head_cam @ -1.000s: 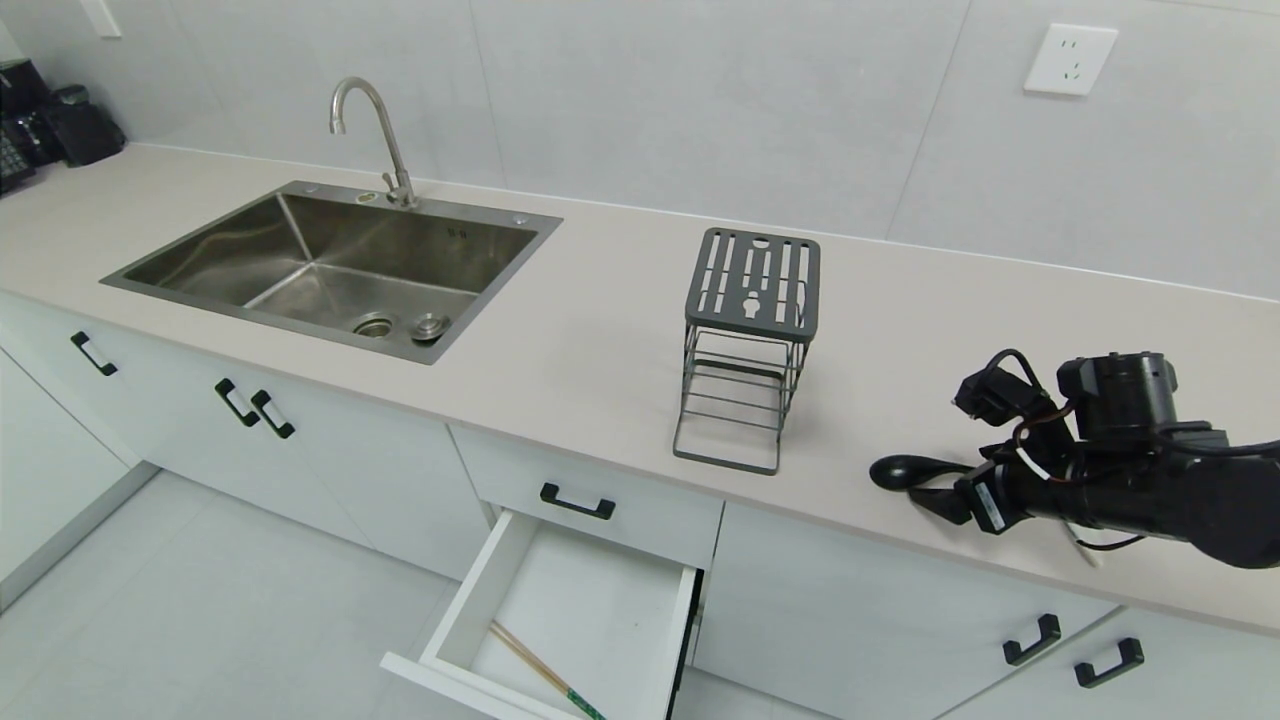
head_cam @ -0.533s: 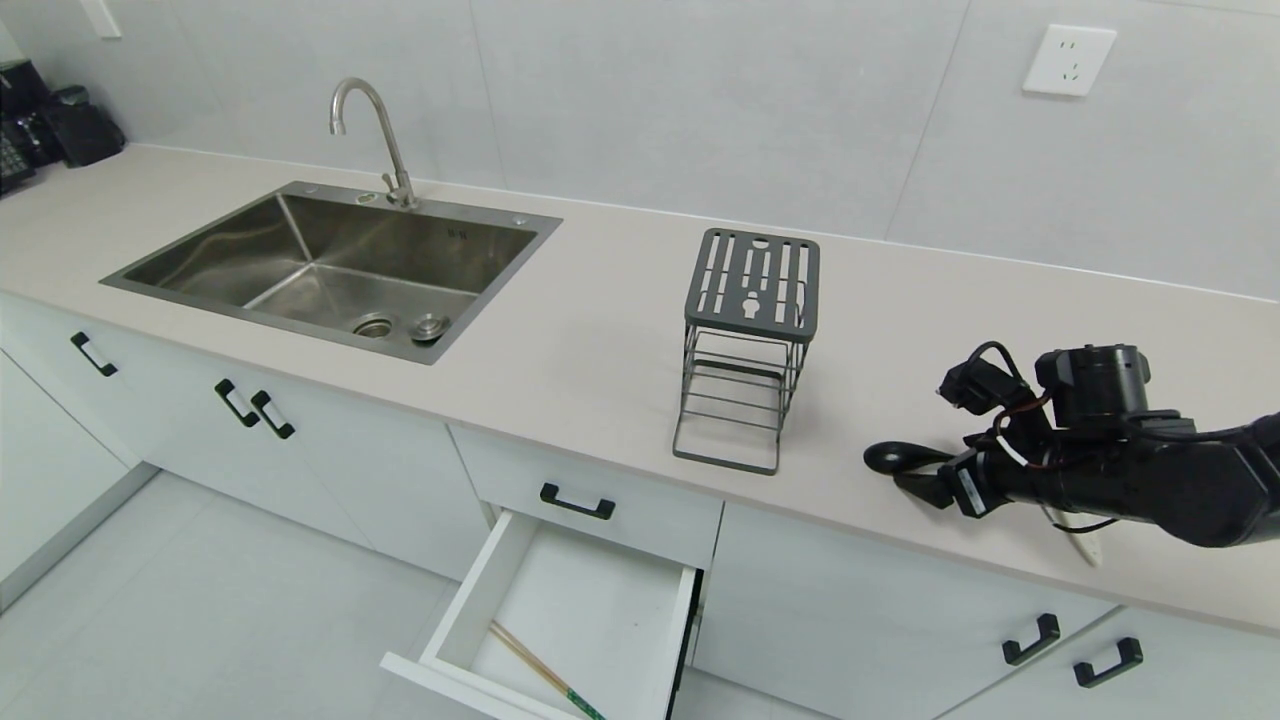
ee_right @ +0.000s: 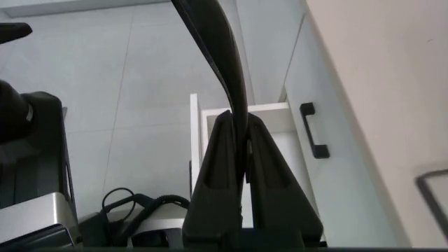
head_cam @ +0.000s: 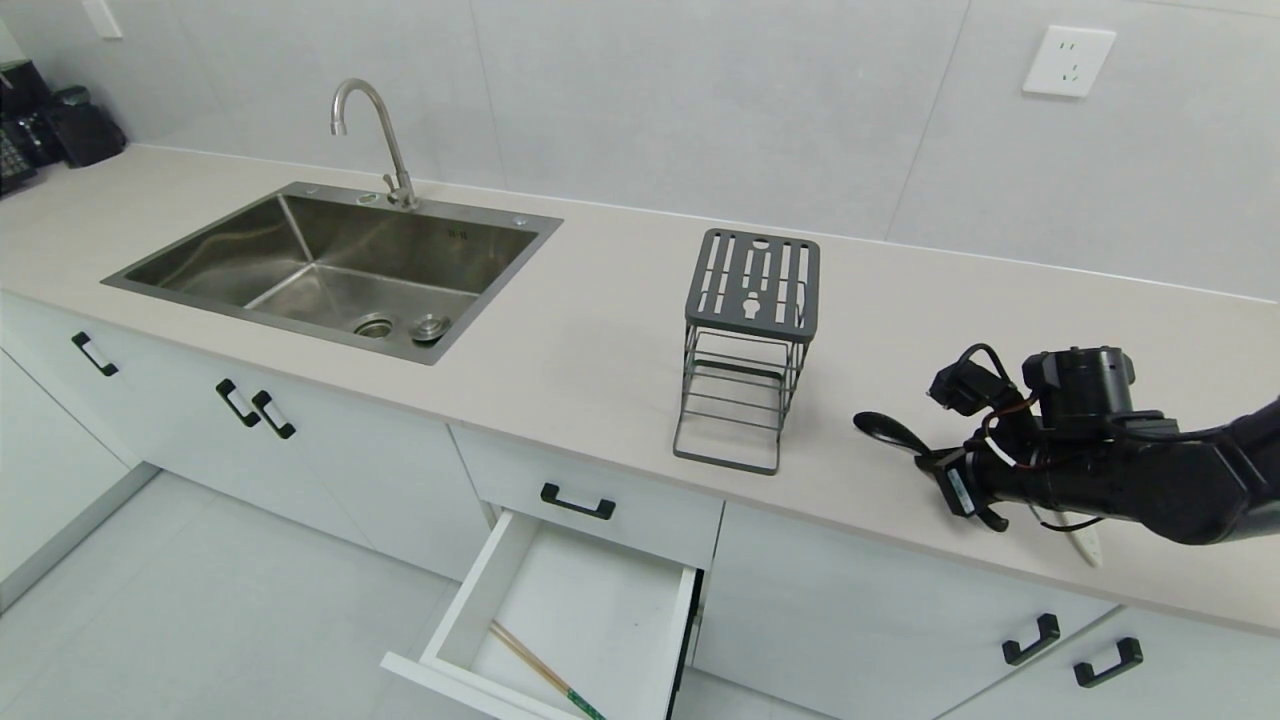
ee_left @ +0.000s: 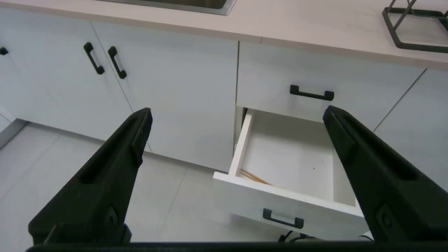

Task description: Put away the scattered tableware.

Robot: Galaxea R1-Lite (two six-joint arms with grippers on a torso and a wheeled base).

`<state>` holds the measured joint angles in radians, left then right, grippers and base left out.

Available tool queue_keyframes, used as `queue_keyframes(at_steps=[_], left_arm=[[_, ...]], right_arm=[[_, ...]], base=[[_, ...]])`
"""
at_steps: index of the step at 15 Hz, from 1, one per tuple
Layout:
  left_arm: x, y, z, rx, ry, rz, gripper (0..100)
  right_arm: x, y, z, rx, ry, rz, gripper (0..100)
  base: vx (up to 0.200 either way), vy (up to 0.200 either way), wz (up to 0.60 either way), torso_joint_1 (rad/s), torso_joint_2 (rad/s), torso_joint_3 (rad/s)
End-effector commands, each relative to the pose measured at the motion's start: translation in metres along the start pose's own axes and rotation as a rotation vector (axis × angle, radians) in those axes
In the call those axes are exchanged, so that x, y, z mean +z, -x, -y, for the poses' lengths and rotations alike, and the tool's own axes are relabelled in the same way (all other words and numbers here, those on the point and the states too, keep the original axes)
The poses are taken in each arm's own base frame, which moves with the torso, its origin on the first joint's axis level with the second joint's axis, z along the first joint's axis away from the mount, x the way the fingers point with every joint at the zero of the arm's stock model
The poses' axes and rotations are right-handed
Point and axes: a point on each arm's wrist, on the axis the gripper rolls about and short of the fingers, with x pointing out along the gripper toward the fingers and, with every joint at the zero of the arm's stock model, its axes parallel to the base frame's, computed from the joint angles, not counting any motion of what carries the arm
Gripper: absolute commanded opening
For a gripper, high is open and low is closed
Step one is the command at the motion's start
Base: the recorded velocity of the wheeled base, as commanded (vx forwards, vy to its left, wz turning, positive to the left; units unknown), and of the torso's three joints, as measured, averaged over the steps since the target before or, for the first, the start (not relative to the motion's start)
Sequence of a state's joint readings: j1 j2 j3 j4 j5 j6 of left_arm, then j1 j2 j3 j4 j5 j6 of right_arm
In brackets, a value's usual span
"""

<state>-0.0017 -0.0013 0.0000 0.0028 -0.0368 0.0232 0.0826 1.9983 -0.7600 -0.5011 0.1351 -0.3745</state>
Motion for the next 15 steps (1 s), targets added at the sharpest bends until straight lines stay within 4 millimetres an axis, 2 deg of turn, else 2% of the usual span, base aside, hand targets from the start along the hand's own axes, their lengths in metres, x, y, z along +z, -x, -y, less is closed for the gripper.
queue_keyframes(at_steps=[1,11,14,15], left_arm=[[0.000,0.000,0.000,0.000,0.000,-0.002,100],[0.000,0.000,0.000,0.000,0.000,-0.002,100],[0.000,0.000,0.000,0.000,0.000,-0.002,100],[0.000,0.000,0.000,0.000,0.000,0.000,100]], right_arm=[[-0.004,-0.001,-0.001,0.008,-0.002,-0.016,0],[0.007,0.015,0.000,-0.009,0.032,0.037,0],[0.010,0.016,-0.008,0.026,0.061,0.050,0],[0.011,0.022,-0.016,0.039,0.076,0.060,0]], base=[[0.000,0.000,0.00,0.000,0.00,0.000],[0.000,0.000,0.00,0.000,0.00,0.000],[0.000,0.000,0.00,0.000,0.00,0.000],[0.000,0.000,0.00,0.000,0.00,0.000]])
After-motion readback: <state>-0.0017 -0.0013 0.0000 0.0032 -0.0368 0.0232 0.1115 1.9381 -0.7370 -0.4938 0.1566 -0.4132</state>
